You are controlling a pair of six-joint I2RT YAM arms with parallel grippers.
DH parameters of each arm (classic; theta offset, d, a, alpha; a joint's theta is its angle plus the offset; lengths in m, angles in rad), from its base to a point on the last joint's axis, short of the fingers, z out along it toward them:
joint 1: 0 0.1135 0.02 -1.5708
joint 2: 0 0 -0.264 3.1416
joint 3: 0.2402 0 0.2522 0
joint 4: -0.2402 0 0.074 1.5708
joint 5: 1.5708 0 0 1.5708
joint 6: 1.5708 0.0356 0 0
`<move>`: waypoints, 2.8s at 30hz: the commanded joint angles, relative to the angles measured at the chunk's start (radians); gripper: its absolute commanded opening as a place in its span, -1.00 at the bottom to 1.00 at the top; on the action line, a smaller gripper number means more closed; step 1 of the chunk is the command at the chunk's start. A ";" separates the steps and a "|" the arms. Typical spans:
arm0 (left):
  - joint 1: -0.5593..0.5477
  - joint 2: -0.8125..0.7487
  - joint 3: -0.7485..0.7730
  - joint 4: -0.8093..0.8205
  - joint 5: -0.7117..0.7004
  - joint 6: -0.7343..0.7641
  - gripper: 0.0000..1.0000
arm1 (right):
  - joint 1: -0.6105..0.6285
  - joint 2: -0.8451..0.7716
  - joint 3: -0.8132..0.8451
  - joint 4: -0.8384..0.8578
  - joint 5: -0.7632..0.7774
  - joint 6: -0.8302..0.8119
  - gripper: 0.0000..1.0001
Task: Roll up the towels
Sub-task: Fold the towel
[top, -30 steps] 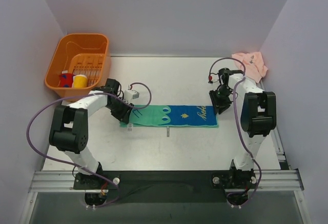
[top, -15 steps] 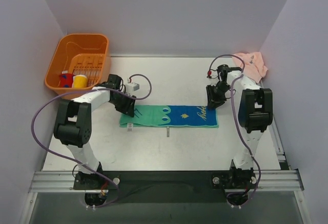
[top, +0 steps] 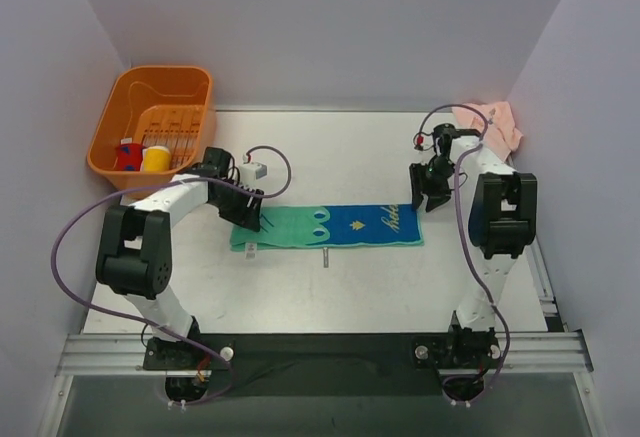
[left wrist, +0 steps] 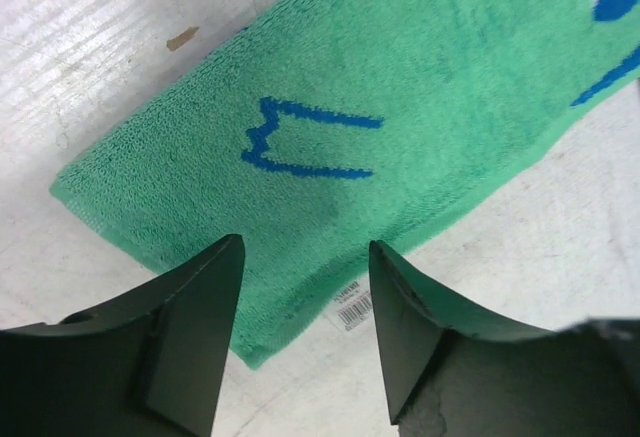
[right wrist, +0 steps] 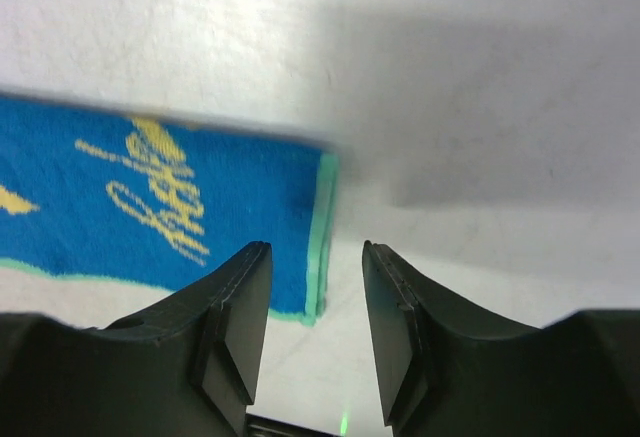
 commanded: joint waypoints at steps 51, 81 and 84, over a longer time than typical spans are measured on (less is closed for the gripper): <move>-0.015 -0.205 -0.079 0.030 0.034 -0.101 0.33 | 0.096 -0.129 0.108 -0.251 -0.301 0.005 -1.00; -0.047 -0.064 -0.073 0.106 0.081 -0.155 0.26 | 0.437 0.170 0.345 -0.192 -0.328 0.169 -1.00; -0.045 -0.066 -0.076 0.111 0.074 -0.159 0.26 | 0.445 0.181 0.337 -0.188 -0.337 0.167 -1.00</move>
